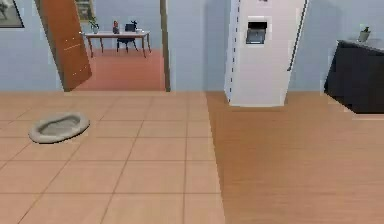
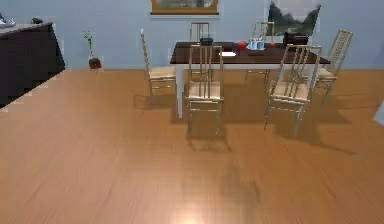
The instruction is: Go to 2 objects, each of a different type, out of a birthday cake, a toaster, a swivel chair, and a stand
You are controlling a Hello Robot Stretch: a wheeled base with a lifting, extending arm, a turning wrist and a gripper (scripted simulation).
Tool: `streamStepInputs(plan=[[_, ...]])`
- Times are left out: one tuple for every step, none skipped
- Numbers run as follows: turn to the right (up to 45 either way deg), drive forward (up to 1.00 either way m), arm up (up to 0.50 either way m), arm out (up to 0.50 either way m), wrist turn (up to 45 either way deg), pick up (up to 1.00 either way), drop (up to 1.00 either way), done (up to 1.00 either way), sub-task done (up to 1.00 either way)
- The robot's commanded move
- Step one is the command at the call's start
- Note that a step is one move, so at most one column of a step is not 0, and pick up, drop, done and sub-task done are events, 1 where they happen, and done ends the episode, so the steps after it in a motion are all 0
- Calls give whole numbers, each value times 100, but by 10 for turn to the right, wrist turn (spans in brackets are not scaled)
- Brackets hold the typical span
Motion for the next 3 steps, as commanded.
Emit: streamStepInputs(plan=[[450,0,0,0,0,0,0,0,0],[450,0,0,0,0,0,0,0,0],[450,0,0,0,0,0,0,0,0]])
